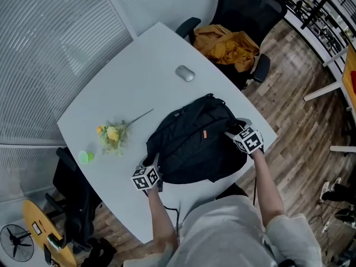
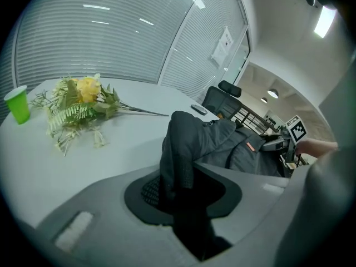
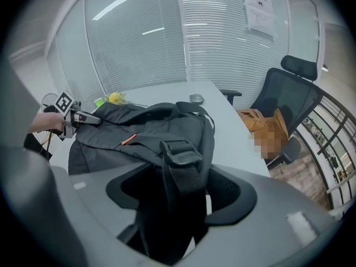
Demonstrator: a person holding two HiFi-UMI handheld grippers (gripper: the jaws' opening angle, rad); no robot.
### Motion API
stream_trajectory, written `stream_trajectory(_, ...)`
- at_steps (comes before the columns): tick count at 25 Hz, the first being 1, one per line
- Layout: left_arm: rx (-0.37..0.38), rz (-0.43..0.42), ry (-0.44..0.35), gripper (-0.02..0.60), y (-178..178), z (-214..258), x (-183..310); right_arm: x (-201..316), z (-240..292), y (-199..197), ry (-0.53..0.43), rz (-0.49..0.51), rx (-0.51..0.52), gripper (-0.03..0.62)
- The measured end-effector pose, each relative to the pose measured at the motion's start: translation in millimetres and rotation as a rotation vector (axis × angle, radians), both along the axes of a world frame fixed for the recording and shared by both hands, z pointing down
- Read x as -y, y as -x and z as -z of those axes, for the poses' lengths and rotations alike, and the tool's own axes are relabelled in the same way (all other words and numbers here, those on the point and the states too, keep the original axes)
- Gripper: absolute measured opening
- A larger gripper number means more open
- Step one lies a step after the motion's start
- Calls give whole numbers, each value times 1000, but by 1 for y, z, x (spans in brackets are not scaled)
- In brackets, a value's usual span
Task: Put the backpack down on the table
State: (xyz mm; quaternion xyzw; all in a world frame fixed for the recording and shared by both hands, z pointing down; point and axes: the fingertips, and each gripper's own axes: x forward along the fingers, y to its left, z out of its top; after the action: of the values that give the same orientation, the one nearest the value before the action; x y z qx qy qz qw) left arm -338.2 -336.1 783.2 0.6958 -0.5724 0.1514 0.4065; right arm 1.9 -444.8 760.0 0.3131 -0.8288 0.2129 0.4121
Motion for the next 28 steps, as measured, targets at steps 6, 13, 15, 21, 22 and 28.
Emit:
stream_trajectory(6,44,28,36,129,4,-11,-1,4,-1,-11,0,82,-75,323)
stream_trajectory(13,73,22,66,147,5,-21,-1,6,-16,-12,-1,60,-100,325)
stream_trajectory(15,67,27,73,150,5,-25,-1,5,-21,-15,8,24,-85,325)
stream_trajectory(21,118,50,84,155,6,-33,-1,6,-25,-13,-31,9,-106,325)
stream_trajectory(22,131,54,85,156,6,-33,0,5,-25,-11,-38,16,-118,324)
stream_trajectory(28,169,63,60,160,6,-36,0,0,-27,-10,-110,-9,-157,312)
